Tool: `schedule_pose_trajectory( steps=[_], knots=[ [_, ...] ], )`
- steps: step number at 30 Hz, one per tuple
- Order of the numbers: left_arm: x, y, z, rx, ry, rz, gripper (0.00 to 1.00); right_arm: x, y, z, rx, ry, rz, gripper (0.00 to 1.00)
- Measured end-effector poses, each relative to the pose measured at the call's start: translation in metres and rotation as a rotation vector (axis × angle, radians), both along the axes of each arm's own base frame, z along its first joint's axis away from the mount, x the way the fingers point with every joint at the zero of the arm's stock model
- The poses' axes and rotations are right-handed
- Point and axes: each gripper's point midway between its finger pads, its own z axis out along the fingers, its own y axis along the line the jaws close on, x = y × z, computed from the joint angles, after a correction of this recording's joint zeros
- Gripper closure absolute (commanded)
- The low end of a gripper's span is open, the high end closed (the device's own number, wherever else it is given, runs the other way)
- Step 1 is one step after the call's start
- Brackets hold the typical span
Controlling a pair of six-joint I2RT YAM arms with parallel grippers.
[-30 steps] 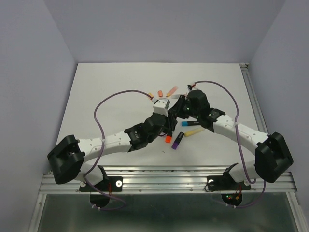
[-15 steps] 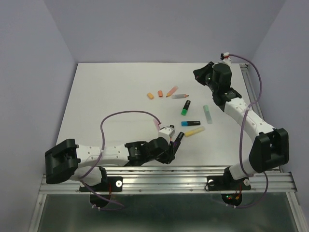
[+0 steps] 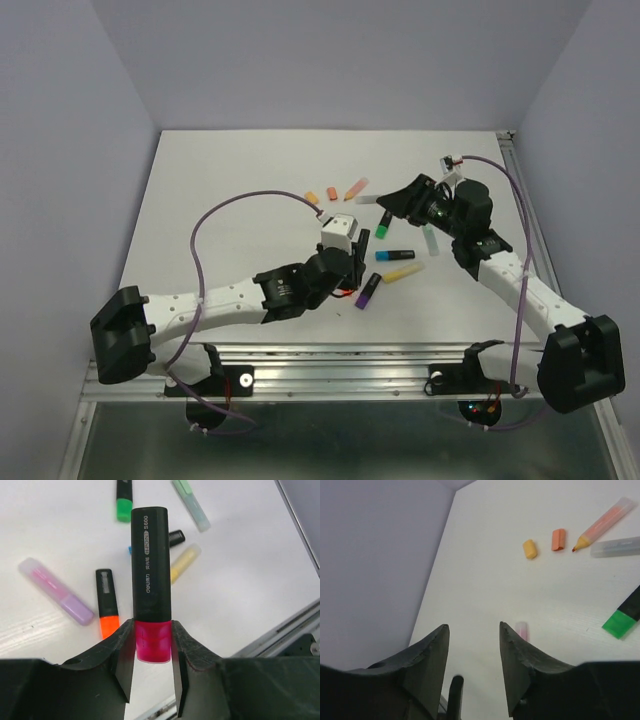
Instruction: Open the pen caps
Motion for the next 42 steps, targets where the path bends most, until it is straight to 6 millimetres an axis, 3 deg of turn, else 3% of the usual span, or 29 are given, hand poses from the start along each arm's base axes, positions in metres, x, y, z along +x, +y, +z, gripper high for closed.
schedule_pose_trajectory(
  steps=[3,7,14,21,29,36,40,41,42],
  knots=[
    [0.018,0.000,0.009,0.005,-0.042,0.034,1.00,-0.021,0.009,-0.007,0.025,0.020,0.077,0.22],
    [0.028,-0.007,0.013,0.027,-0.073,0.034,1.00,-0.037,0.017,-0.008,0.035,0.027,0.131,0.21],
    [0.035,-0.021,0.025,0.025,-0.107,0.016,1.00,-0.047,0.031,-0.010,0.033,0.032,0.172,0.23],
    [0.039,-0.029,0.029,0.030,-0.121,0.007,1.00,-0.054,0.048,-0.022,0.013,0.065,0.191,0.43],
    [0.040,-0.032,0.031,0.032,-0.130,0.001,1.00,-0.053,0.050,-0.031,-0.007,0.093,0.158,0.57],
    [0.042,-0.034,0.032,0.033,-0.134,0.000,1.00,-0.054,0.051,-0.038,-0.026,0.113,0.140,0.99],
    [0.043,-0.033,0.031,0.034,-0.131,0.003,0.99,-0.053,0.050,-0.039,-0.029,0.116,0.126,0.99],
    [0.043,-0.033,0.031,0.033,-0.129,0.004,0.87,-0.053,0.050,-0.038,-0.030,0.114,0.123,0.99],
    [0.044,-0.033,0.032,0.035,-0.123,0.004,0.59,-0.053,0.050,-0.038,-0.033,0.113,0.117,0.99]
  ],
)
